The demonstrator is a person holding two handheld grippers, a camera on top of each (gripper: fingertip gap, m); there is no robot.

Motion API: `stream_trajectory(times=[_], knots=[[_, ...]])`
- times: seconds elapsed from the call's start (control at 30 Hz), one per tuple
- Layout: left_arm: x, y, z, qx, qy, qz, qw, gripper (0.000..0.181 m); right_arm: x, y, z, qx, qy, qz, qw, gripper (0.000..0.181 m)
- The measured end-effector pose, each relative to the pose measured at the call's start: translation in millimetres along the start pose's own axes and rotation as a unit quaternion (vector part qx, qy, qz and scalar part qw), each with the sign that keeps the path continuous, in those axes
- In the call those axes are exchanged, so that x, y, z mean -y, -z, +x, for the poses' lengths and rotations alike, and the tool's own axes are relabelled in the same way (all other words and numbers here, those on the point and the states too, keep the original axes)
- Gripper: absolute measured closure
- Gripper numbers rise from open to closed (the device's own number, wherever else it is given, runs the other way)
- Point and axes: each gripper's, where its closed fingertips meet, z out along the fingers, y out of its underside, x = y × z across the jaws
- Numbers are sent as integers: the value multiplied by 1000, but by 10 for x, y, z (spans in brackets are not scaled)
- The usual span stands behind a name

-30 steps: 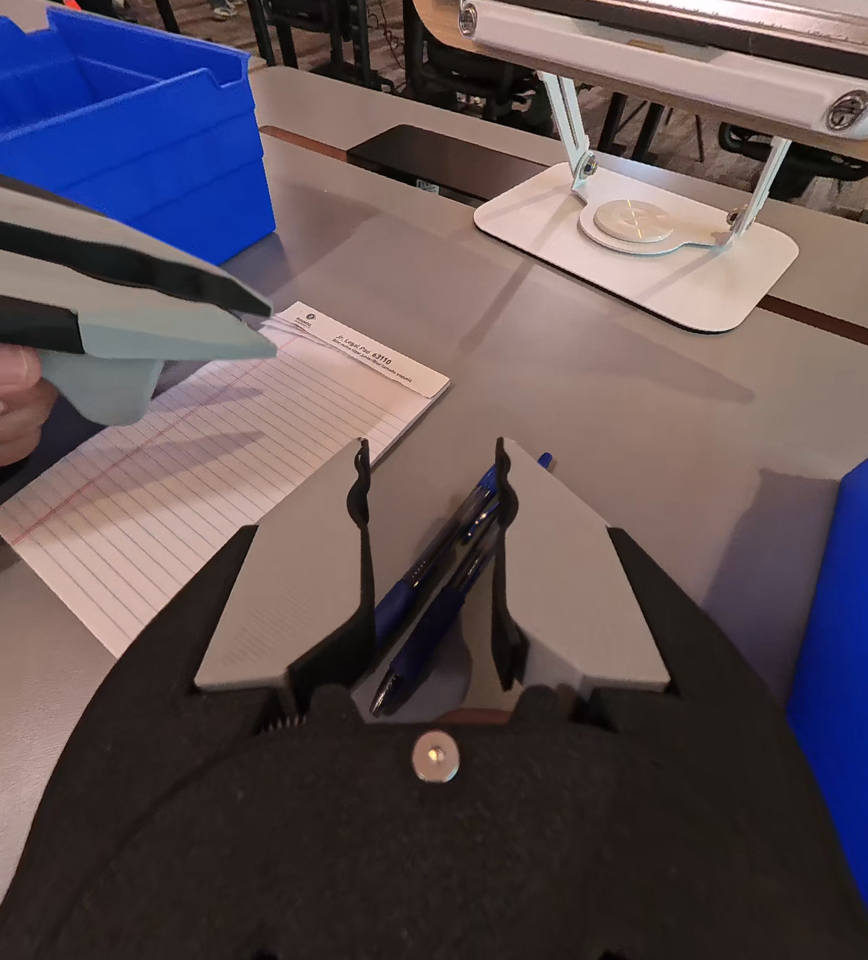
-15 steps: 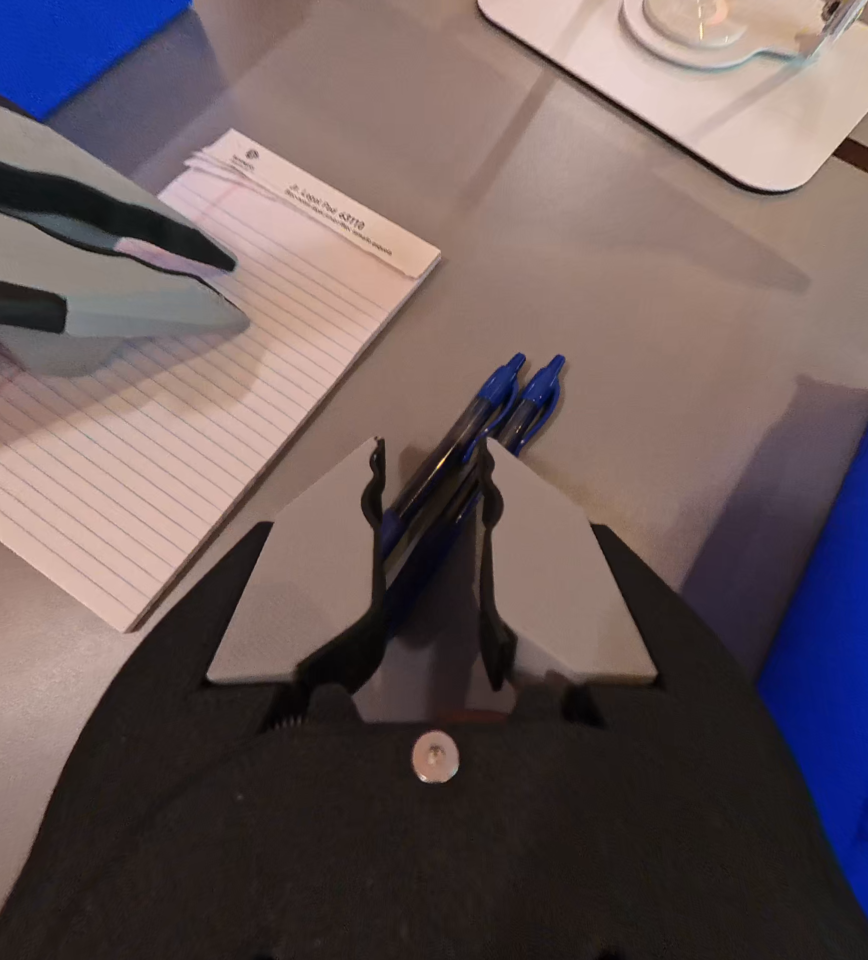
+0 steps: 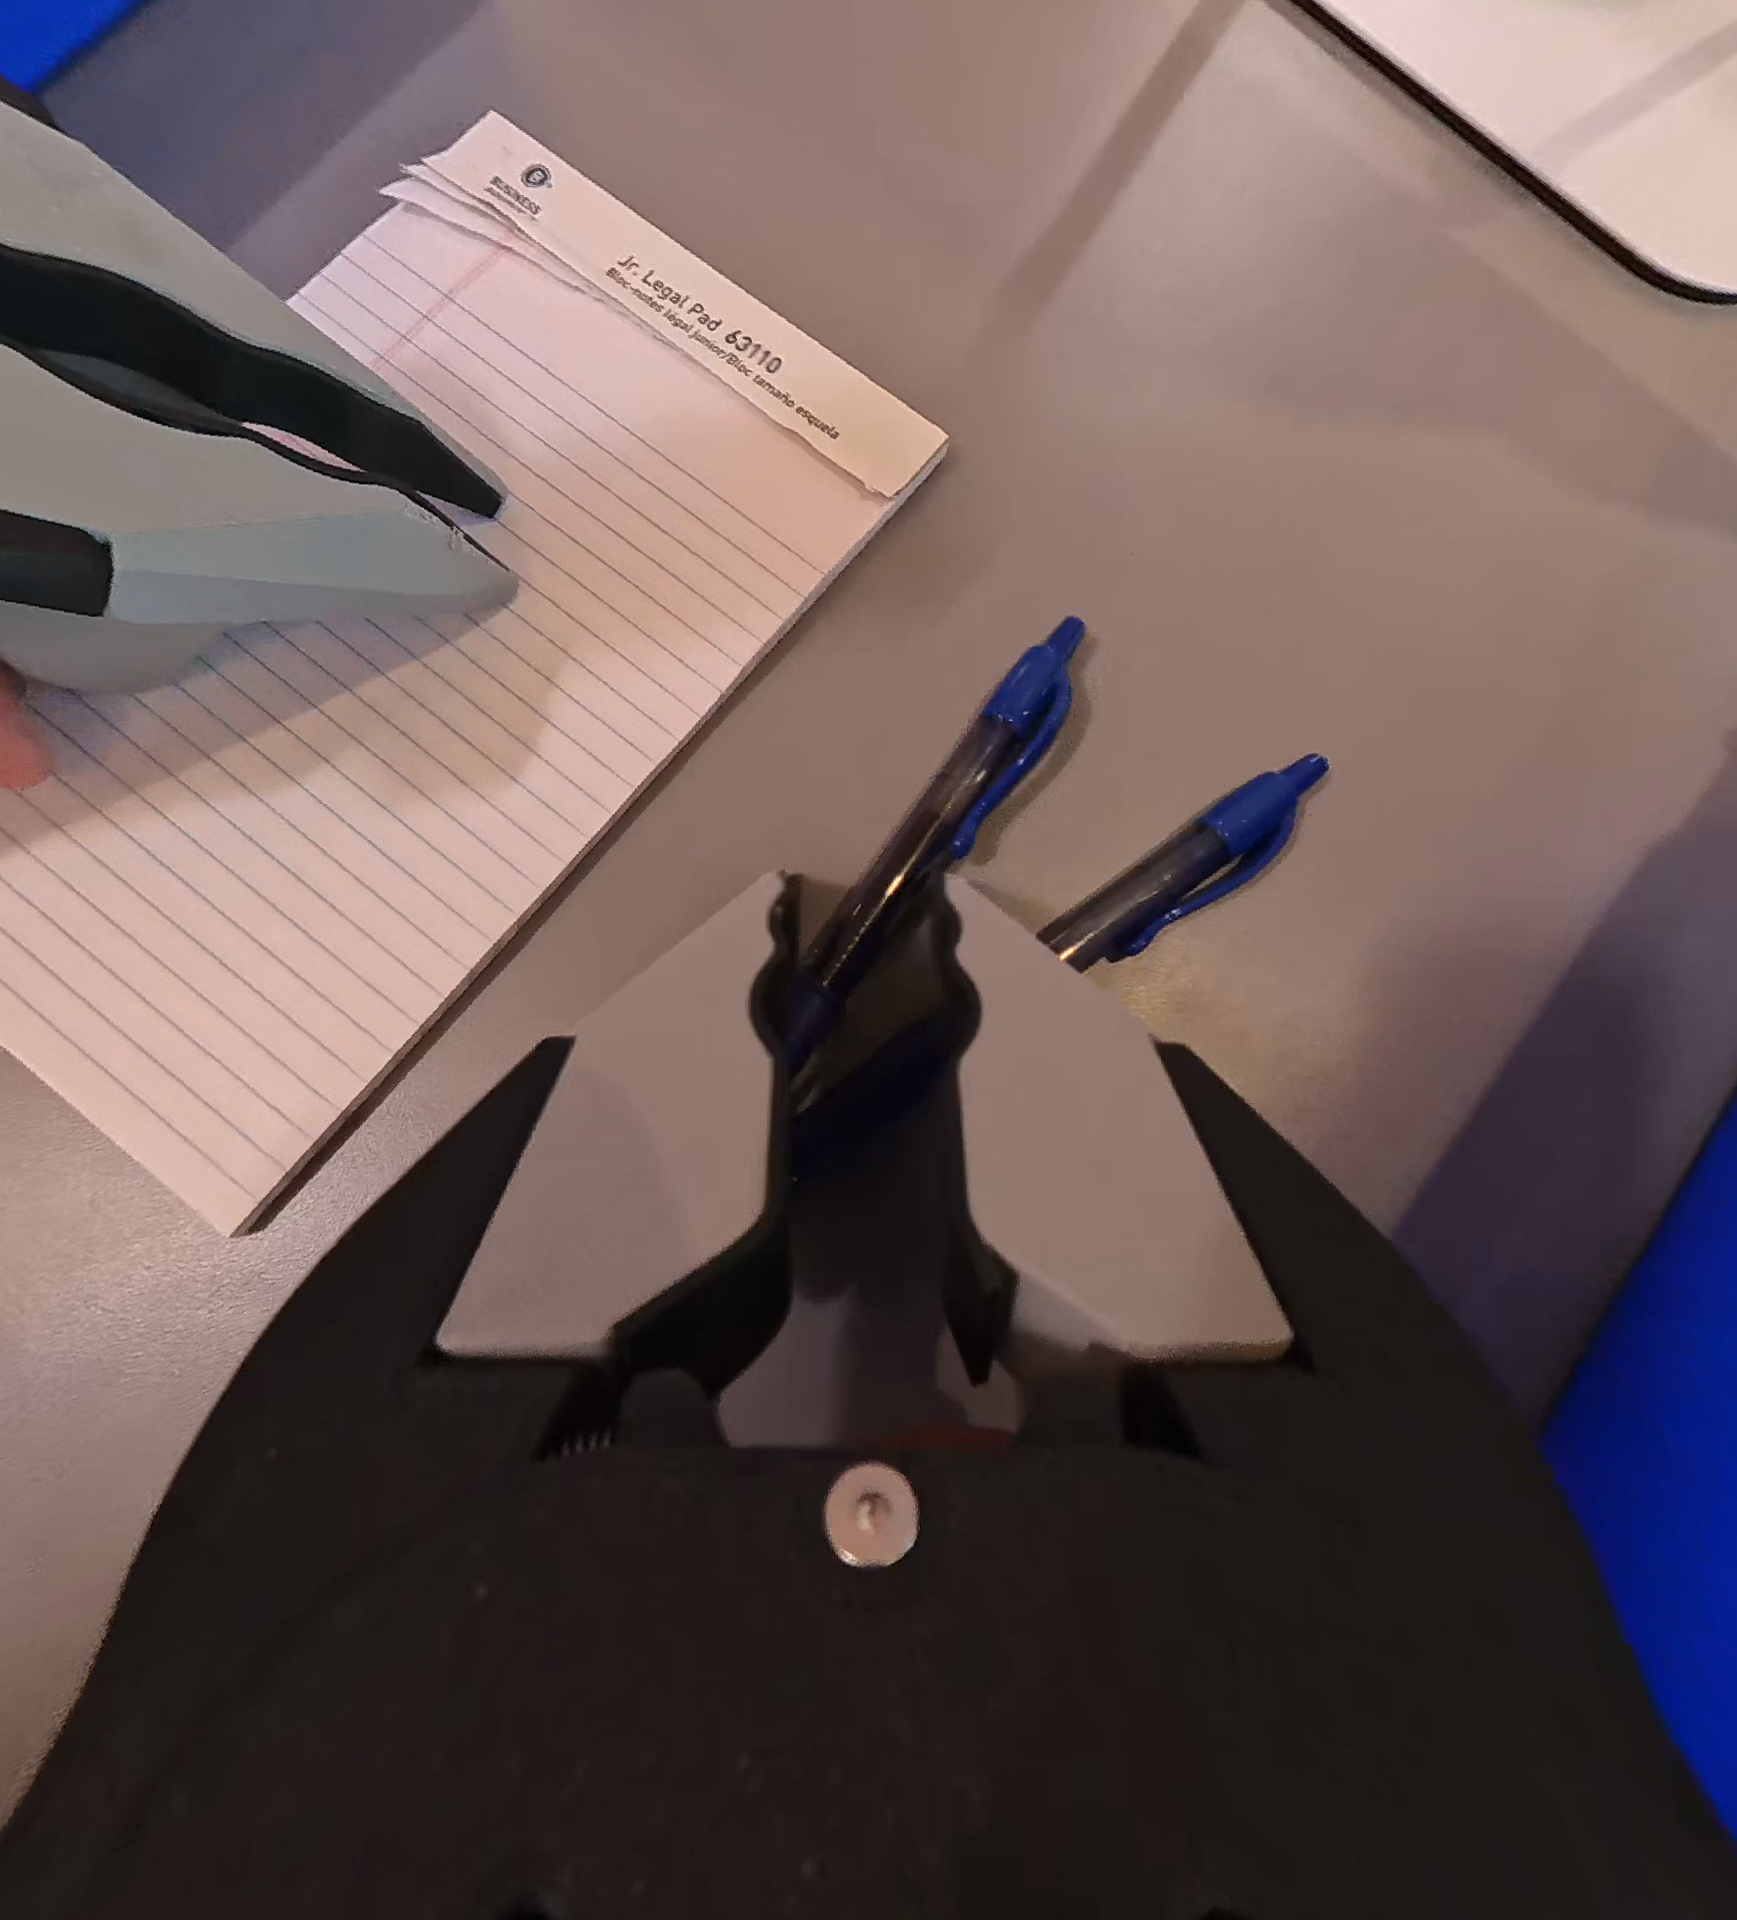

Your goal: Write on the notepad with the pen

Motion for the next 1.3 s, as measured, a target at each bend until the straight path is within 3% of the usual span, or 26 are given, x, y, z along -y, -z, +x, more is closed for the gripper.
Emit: stream_trajectory(times=[0.03,0.2,0.4,0.57,0.7,0.87,1.3], knots=[[-1,1,6,1,-4,0,1000,168,3,-3,-4,-1,5,1,1000,168],[9,-8,20,3,-10,4,1000,169,23,-6,-53,0,18,2,1000,172],[80,9,-9,-16,23,26,999,169,233,145,-73,15,1,65,998,175],[265,108,2,-46,51,81,994,169,362,260,-85,53,-27,113,992,175],[476,261,133,-114,84,146,979,168,444,339,-215,120,-58,140,981,175],[535,315,196,-199,169,157,952,151,527,428,-342,189,-92,164,964,175],[782,645,226,-279,202,235,909,143,661,609,-422,238,-100,209,943,175]])
